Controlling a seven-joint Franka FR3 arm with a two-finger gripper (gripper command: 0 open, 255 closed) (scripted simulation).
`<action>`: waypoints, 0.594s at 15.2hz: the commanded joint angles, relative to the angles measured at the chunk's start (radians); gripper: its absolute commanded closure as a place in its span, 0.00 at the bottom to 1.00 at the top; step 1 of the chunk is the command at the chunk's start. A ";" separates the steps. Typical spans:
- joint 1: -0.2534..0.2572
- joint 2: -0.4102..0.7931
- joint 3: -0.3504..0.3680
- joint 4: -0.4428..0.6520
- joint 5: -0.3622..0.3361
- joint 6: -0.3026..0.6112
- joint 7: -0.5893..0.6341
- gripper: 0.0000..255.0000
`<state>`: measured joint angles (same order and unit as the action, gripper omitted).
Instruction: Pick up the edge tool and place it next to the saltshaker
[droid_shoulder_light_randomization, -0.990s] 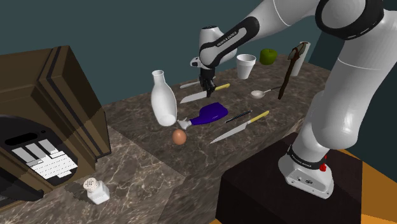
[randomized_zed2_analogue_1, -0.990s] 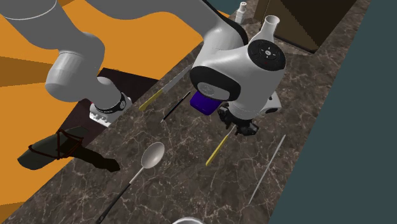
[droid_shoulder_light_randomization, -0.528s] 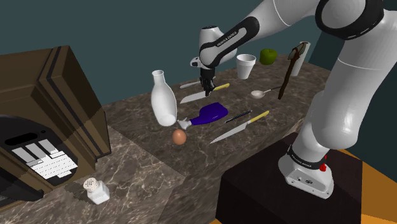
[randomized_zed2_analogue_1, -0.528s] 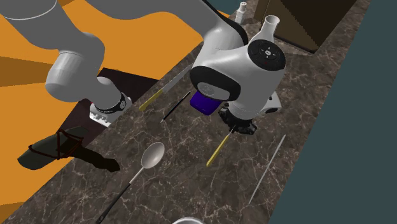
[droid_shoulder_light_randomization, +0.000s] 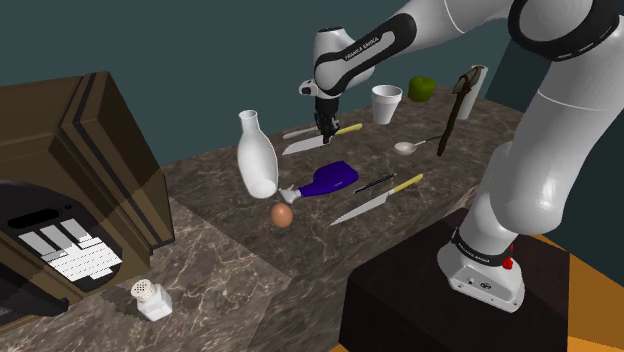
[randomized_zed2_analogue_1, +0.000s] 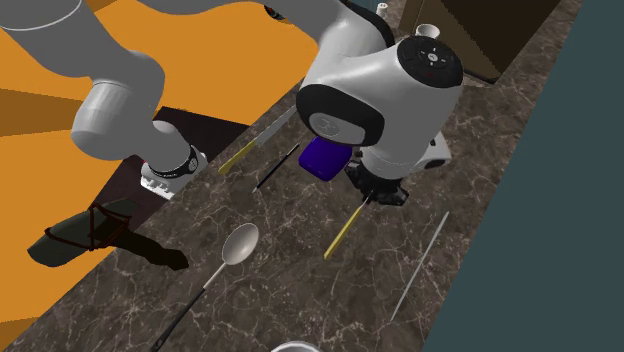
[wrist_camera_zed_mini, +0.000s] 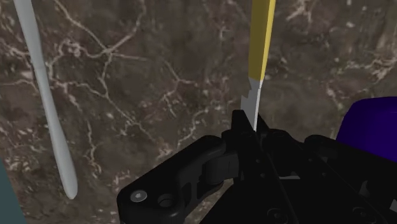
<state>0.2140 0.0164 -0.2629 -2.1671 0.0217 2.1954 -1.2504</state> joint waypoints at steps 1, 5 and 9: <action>0.001 -0.010 0.001 0.016 -0.004 -0.026 0.005 1.00; 0.002 -0.033 0.002 0.046 -0.011 -0.078 0.011 1.00; 0.003 -0.052 0.003 0.080 -0.017 -0.130 0.016 1.00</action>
<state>0.2168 -0.0323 -0.2599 -2.0955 0.0057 2.0770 -1.2345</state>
